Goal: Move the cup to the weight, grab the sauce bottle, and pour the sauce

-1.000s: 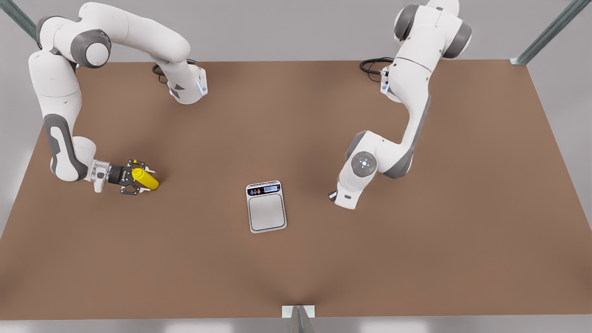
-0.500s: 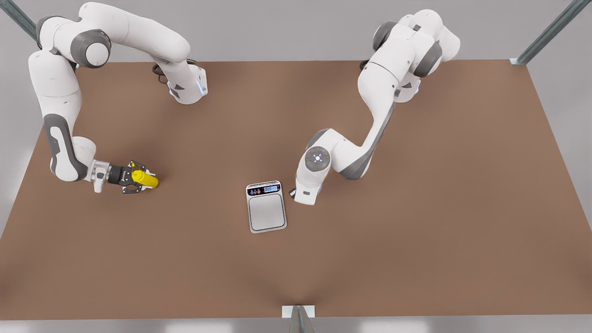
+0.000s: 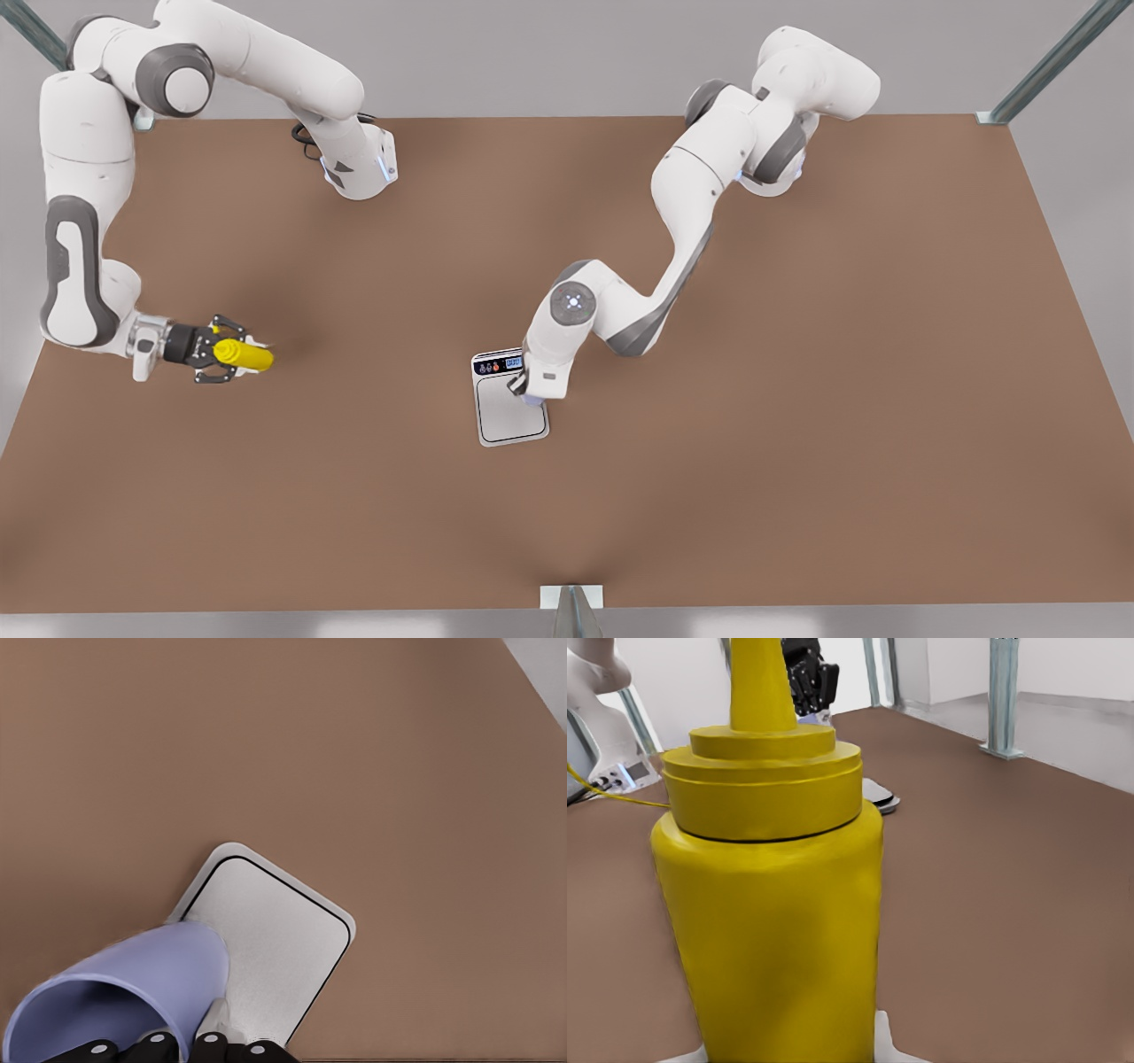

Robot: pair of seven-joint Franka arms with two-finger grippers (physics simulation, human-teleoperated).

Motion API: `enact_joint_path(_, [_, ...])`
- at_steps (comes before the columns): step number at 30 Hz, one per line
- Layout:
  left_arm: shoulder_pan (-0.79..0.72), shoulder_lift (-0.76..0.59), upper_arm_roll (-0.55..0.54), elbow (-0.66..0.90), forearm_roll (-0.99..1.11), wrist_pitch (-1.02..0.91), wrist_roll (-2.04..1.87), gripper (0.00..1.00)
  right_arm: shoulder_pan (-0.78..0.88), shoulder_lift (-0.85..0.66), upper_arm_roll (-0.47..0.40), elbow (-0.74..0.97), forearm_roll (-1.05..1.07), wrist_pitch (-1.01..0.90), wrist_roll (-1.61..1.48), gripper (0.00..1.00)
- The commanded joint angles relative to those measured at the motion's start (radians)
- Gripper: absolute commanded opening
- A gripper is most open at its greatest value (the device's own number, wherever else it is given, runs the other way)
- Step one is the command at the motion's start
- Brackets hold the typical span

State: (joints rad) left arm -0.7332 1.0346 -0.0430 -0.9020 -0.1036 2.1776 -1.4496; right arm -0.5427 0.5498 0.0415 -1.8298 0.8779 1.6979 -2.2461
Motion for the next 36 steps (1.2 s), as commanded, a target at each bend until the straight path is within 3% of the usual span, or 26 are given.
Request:
enact_joint_path(1, [0.0, 0.002, 0.0, 0.0, -0.015, 0.004, 0.0, 0.21, 0.013, -0.01, 0.0, 0.017, -0.002, 0.0, 0.029, 0.59])
enact_joint_path(5, [-0.008, 0.004, 0.0, 0.002, -0.011, 0.011, -0.009, 0.22, 0.116, -0.034, -0.003, 0.145, -0.082, 0.008, 0.246, 0.59])
enact_joint_path(6, [-0.015, 0.012, 0.003, 0.002, -0.007, 0.034, -0.008, 0.43, 0.133, -0.034, -0.005, 0.167, -0.085, 0.009, 0.281, 0.59])
enact_joint_path(9, [-0.017, 0.016, 0.003, 0.008, -0.004, 0.042, -0.008, 0.48, 0.208, -0.039, -0.006, 0.26, -0.157, 0.014, 0.428, 0.59])
enact_joint_path(11, [-0.017, 0.016, 0.003, 0.008, -0.002, 0.041, -0.011, 0.64, 0.251, -0.057, -0.005, 0.291, -0.207, 0.02, 0.499, 0.59])
enact_joint_path(12, [-0.017, 0.016, 0.003, 0.008, -0.002, 0.041, -0.011, 0.66, 0.263, -0.073, -0.005, 0.29, -0.221, 0.045, 0.529, 0.59])
enact_joint_path(15, [-0.017, 0.012, 0.003, 0.009, -0.004, 0.038, -0.014, 0.66, 0.322, -0.09, -0.002, 0.323, -0.273, 0.049, 0.623, 0.59])
enact_joint_path(20, [-0.015, -0.007, 0.006, 0.009, -0.005, 0.024, -0.046, 0.66, 0.513, -0.113, 0.0, 0.417, -0.565, 0.126, 0.968, 0.59])
enact_joint_path(25, [-0.002, -0.079, 0.005, 0.02, -0.01, -0.088, -0.032, 0.65, 0.681, -0.294, 0.008, 0.143, -0.839, 0.436, 1.373, 0.59])
enact_joint_path(30, [0.1, -0.198, 0.012, -0.003, -0.038, -0.266, 0.139, 0.64, 0.744, -0.393, 0.031, -0.043, -1.042, 0.626, 1.53, 0.59])
enact_joint_path(32, [0.236, -0.35, 0.037, -0.193, -0.051, -0.308, 0.368, 0.64, 0.745, -0.412, 0.072, -0.098, -1.175, 0.695, 1.528, 0.59])
enact_joint_path(34, [0.409, -0.43, 0.07, -0.261, -0.061, -0.449, 0.682, 0.65, 0.745, -0.404, 0.124, -0.109, -1.277, 0.706, 1.519, 0.59])
enact_joint_path(36, [0.439, -0.553, 0.219, -0.425, -0.064, -0.484, 1.066, 0.69, 0.8, -0.369, 0.139, -0.101, -1.315, 0.706, 1.501, 0.59])
